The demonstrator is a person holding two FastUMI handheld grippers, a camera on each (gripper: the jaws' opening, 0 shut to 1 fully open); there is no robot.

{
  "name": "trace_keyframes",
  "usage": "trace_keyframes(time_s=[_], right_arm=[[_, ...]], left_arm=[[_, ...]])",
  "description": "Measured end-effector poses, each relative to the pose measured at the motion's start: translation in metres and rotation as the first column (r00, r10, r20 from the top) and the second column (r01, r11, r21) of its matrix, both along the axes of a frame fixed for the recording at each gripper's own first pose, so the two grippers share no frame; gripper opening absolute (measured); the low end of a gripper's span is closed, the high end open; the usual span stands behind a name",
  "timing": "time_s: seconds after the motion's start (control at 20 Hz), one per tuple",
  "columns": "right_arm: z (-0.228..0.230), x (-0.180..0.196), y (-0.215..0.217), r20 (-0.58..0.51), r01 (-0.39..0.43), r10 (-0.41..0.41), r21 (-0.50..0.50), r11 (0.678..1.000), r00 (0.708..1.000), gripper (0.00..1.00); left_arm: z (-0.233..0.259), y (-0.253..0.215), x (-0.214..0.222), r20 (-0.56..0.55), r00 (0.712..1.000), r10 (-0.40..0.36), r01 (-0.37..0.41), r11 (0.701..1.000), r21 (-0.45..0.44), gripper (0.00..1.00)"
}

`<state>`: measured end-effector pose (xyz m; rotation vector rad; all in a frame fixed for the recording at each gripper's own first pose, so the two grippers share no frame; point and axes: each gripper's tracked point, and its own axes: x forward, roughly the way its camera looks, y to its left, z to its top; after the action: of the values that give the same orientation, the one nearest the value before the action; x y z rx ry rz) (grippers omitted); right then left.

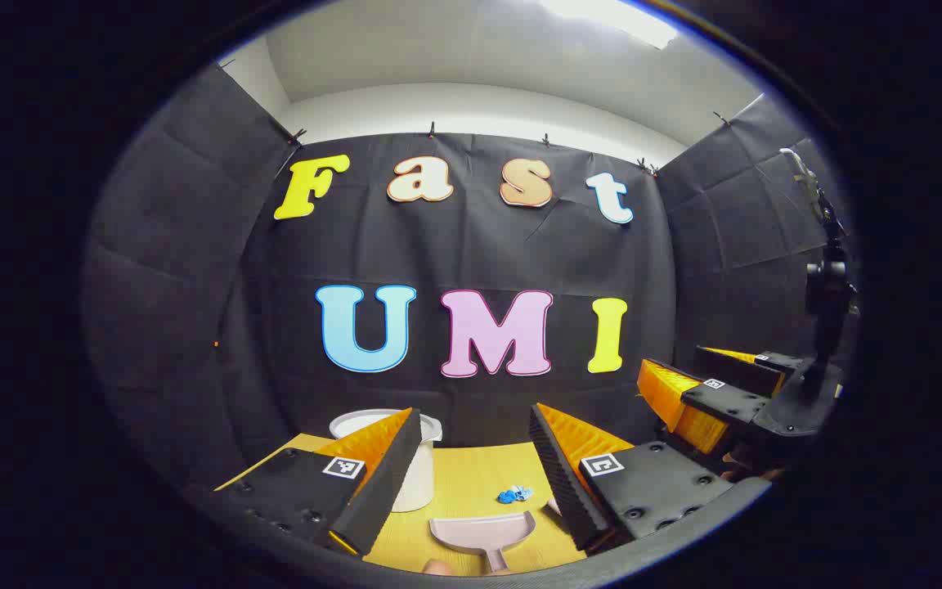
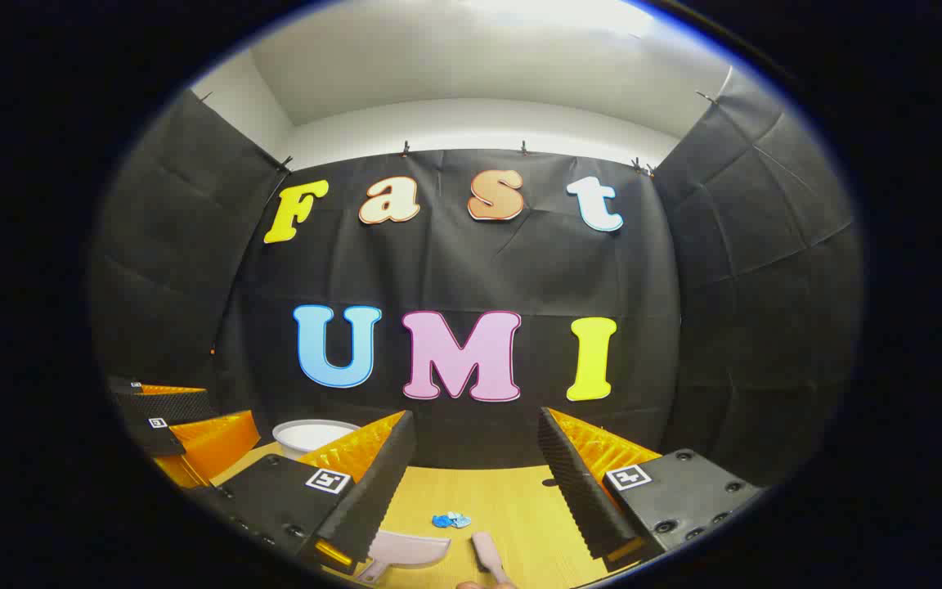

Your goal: Pick up the small broom and dustpan from the desktop, sweep the trash into the dustpan with the broom, and then empty the trash into the garbage bin.

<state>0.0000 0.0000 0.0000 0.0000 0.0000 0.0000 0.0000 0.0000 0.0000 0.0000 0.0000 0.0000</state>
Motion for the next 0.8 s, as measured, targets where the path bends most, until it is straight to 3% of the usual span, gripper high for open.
trace_keyframes(time_s=[0.8], right_arm=[[-0.007, -0.013, 0.009, -0.009, -0.002, 0.002, -0.034, 0.999, 1.000, 0.97]], left_arm=[[-0.019, 0.014, -0.004, -0.049, 0.999, 0.006, -0.010, 0.996, -0.084, 0.77]])
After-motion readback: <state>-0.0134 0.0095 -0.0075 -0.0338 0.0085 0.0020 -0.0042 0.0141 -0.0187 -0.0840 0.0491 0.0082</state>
